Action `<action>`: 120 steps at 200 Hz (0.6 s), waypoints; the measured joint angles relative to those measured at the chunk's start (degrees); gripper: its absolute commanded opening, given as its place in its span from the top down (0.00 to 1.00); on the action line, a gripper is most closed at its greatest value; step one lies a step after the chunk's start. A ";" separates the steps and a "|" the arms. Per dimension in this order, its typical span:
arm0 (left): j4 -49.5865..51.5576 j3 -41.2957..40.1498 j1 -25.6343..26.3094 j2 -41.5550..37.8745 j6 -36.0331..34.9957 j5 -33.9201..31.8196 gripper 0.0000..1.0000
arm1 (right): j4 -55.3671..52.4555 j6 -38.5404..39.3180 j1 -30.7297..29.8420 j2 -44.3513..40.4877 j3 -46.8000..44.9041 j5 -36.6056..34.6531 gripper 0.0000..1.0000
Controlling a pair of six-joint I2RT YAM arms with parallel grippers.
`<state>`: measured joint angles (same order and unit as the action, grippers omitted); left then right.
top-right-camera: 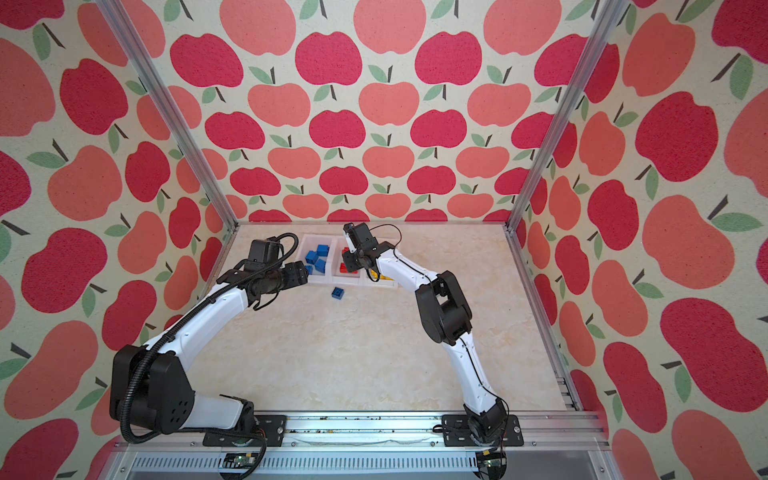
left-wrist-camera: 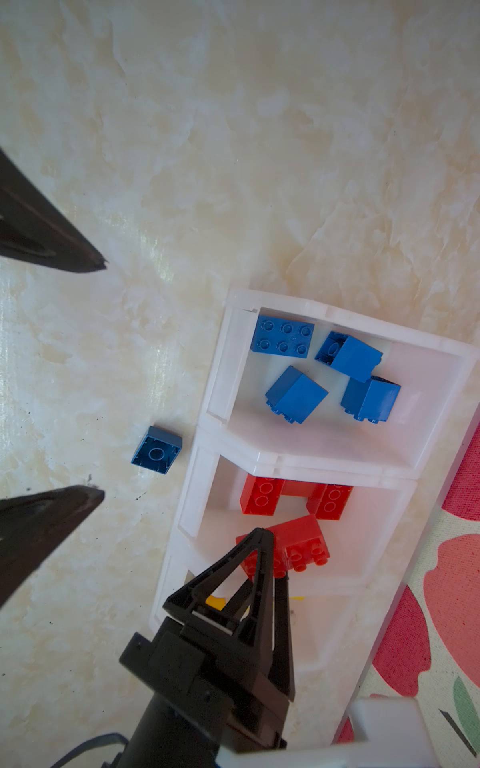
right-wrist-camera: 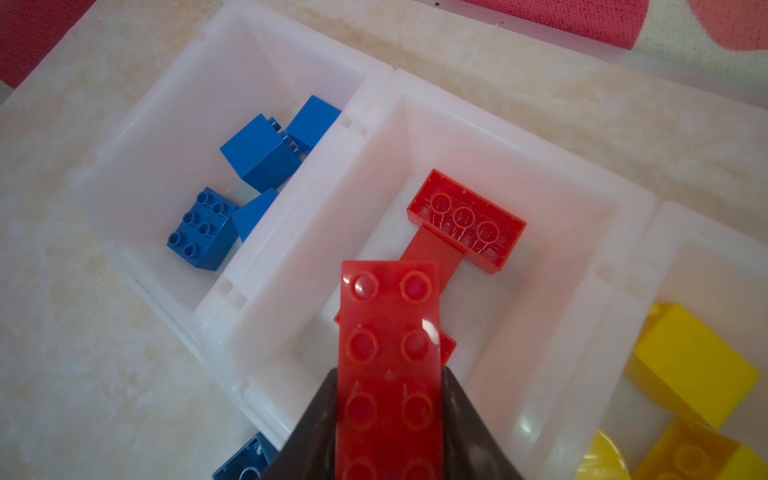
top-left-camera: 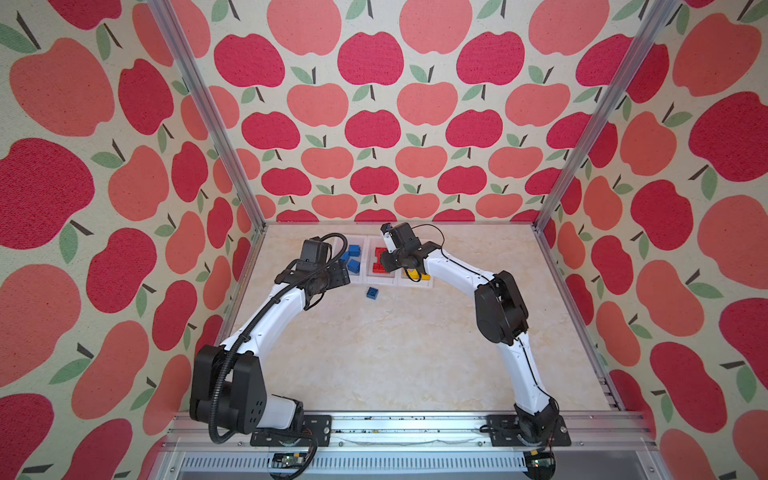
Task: Sort the legos into containers by color
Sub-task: Place the lego in the container.
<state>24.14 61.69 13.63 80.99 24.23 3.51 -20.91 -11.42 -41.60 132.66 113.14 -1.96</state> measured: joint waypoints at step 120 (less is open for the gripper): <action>0.02 0.00 0.70 0.22 0.33 0.00 0.17 | -0.59 0.39 0.35 -3.58 -3.32 0.13 0.27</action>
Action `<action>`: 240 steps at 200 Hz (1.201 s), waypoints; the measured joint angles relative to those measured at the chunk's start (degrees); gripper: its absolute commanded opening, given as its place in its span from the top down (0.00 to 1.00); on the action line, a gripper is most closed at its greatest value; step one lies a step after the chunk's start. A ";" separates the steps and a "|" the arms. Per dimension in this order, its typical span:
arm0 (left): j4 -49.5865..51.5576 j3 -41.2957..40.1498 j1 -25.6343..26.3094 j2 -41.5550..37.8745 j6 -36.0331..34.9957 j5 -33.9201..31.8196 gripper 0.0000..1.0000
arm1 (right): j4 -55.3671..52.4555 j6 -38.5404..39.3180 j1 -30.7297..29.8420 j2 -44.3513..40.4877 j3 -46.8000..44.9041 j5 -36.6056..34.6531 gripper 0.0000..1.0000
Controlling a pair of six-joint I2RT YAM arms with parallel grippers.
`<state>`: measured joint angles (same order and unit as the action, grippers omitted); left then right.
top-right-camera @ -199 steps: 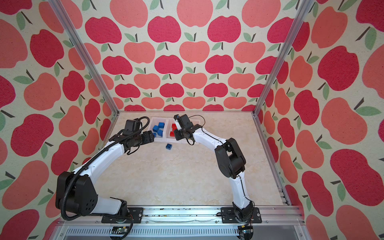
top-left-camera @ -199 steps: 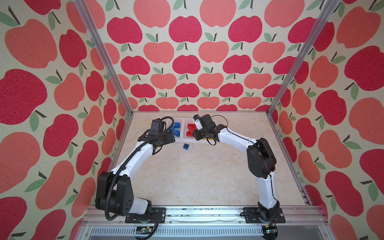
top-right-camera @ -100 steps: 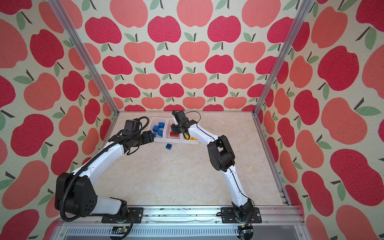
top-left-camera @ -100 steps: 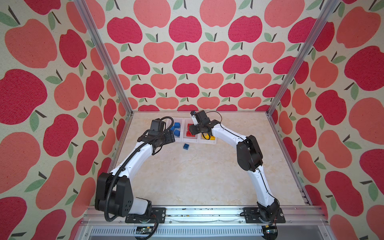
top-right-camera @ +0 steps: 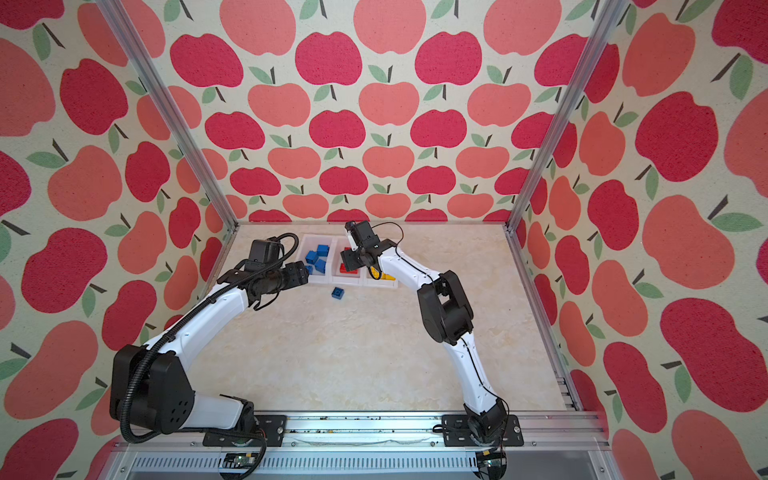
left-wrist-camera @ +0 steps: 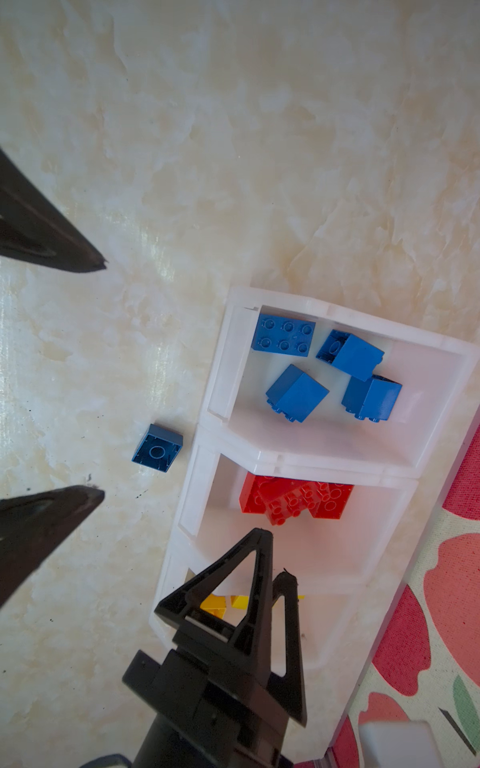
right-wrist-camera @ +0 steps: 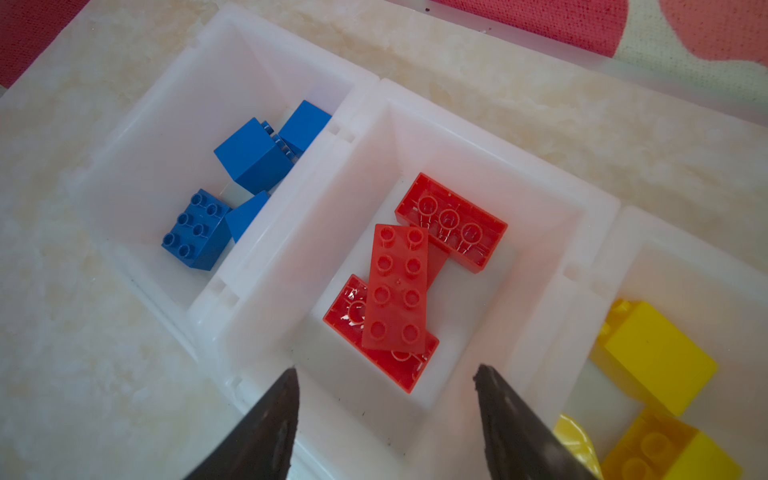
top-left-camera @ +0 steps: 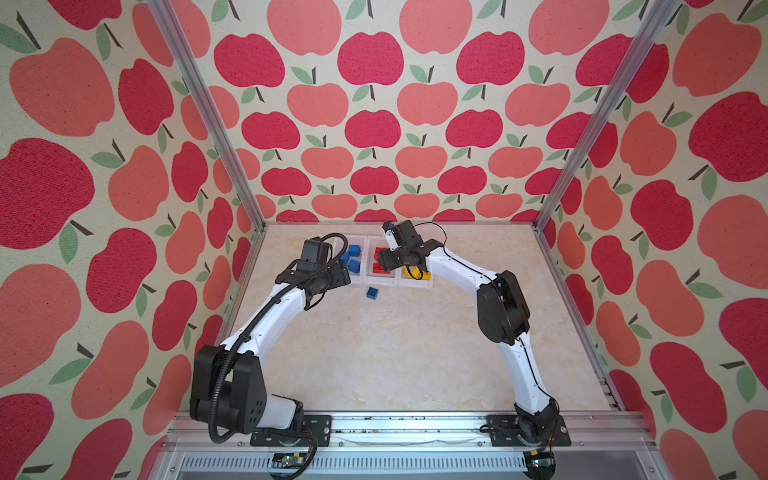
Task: Sort the legos into containers by color
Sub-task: Place the lego in the container, then pick up the lego from the center of the table.
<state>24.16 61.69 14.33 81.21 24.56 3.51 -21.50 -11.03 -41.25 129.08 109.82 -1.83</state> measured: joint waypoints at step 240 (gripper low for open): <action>2.93 13.11 13.20 26.32 -8.24 -1.27 0.34 | 4.72 -10.56 2.73 -49.90 -53.94 -1.27 0.14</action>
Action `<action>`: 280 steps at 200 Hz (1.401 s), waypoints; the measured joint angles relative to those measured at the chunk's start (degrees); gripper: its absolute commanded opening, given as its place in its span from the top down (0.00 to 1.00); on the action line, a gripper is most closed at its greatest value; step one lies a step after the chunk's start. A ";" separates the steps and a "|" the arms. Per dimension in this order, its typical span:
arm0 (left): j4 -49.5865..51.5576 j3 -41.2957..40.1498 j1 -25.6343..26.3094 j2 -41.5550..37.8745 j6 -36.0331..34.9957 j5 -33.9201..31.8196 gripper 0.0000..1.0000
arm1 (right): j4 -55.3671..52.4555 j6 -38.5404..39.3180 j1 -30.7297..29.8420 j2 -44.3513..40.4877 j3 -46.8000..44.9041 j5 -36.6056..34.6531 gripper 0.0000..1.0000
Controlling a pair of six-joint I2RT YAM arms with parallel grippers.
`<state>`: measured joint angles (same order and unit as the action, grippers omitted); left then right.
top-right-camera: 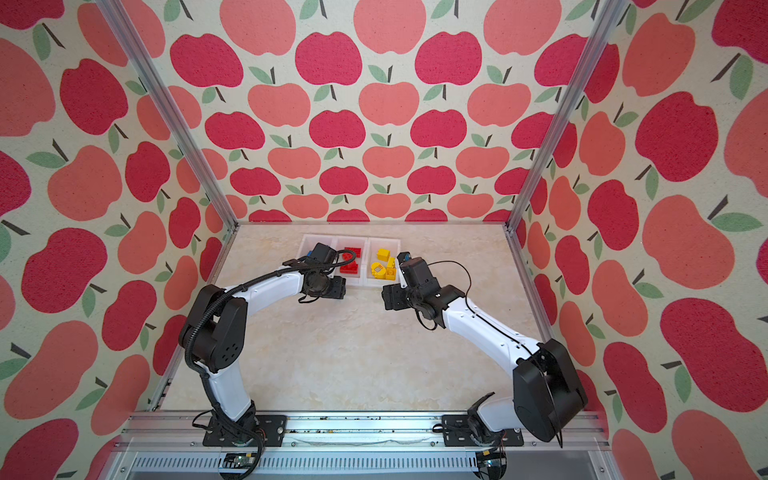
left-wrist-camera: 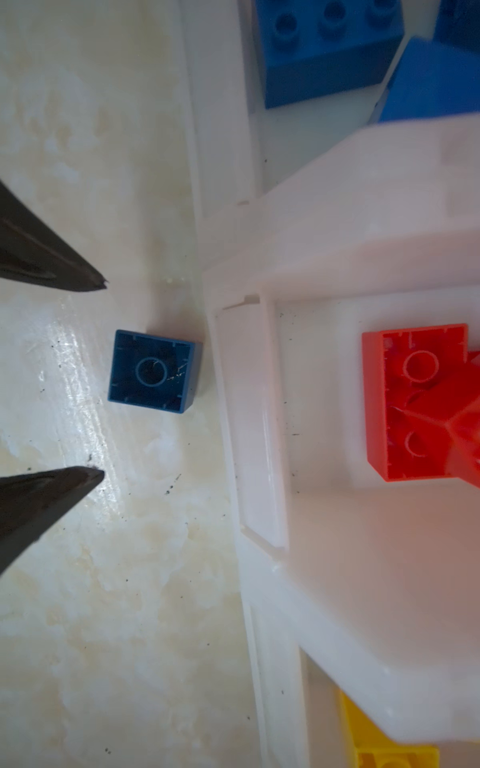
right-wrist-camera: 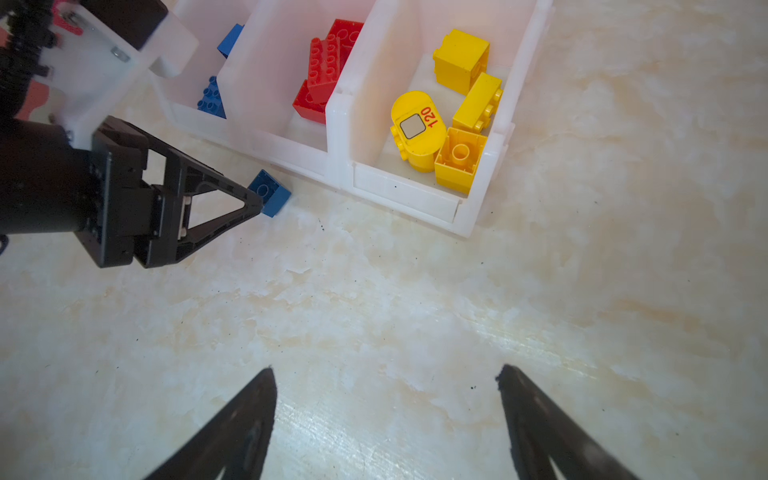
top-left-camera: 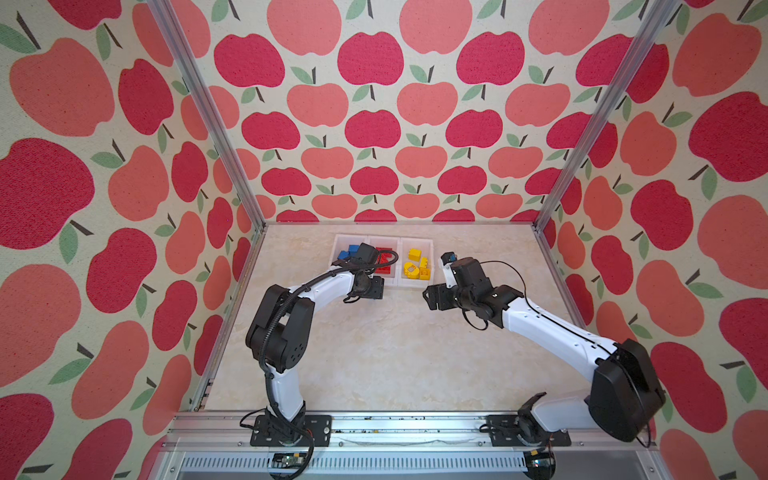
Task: Sort the legos into containers by color
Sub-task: Pick up the lego from the center of the table.
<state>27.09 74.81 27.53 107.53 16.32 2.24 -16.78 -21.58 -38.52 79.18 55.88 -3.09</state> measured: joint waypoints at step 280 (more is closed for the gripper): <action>0.28 3.93 0.92 7.04 -2.40 -1.99 0.67 | -0.02 -1.07 1.60 -2.75 -2.23 -0.92 0.15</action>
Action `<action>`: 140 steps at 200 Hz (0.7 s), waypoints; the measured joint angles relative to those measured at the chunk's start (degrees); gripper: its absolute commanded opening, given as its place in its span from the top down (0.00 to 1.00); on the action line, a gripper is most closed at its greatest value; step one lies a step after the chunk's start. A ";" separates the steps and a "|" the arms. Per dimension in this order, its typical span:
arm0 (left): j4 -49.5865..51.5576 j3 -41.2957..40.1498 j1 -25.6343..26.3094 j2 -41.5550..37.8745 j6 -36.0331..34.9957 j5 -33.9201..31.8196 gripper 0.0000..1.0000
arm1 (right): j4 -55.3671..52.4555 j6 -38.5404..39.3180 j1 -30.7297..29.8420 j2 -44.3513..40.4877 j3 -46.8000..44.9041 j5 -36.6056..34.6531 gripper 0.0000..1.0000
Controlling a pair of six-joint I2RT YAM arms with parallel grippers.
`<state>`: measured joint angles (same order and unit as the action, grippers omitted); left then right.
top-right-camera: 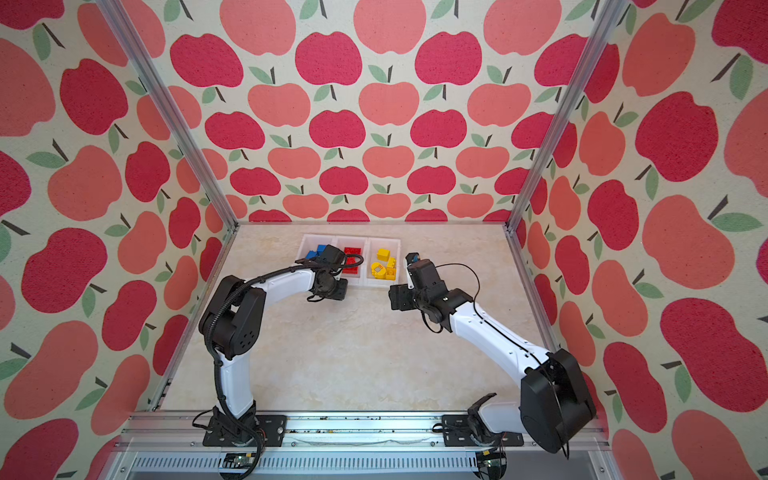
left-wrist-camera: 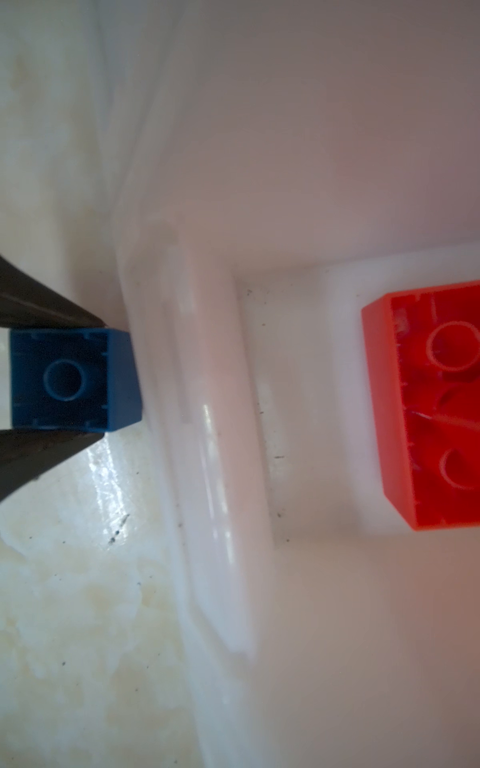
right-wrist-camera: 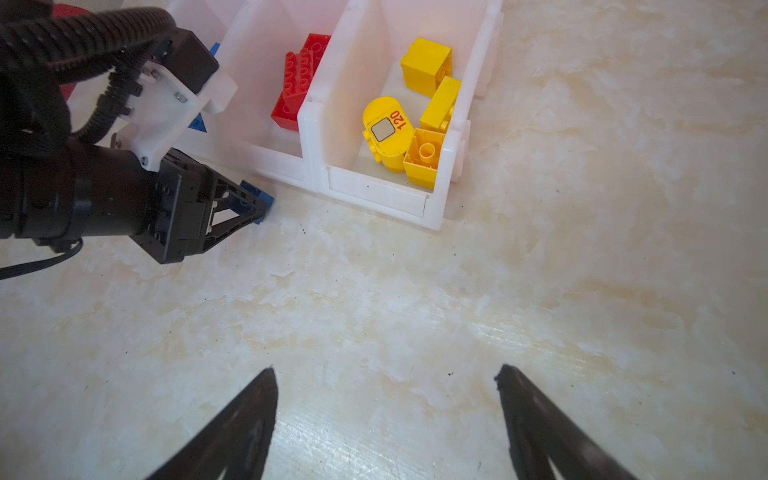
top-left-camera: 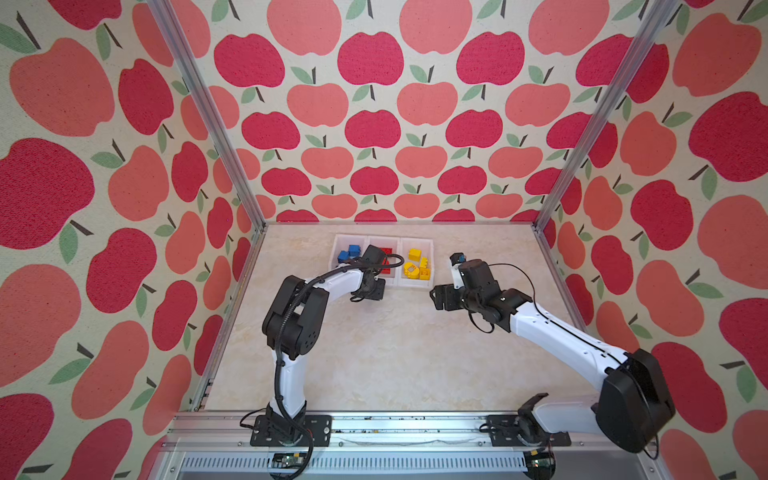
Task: Sort the legos into containers by color
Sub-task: Pick up the lego from the center of the table.
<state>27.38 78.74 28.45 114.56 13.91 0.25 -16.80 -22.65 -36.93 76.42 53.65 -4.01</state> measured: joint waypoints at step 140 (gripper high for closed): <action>0.96 -5.49 1.22 -11.34 0.31 -2.47 0.73 | 0.04 -0.02 0.26 -0.04 0.00 0.02 0.15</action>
<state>28.34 73.25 29.67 103.22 14.22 -2.22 -16.75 -22.68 -36.67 76.38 53.65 -3.99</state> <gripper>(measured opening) 0.348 0.851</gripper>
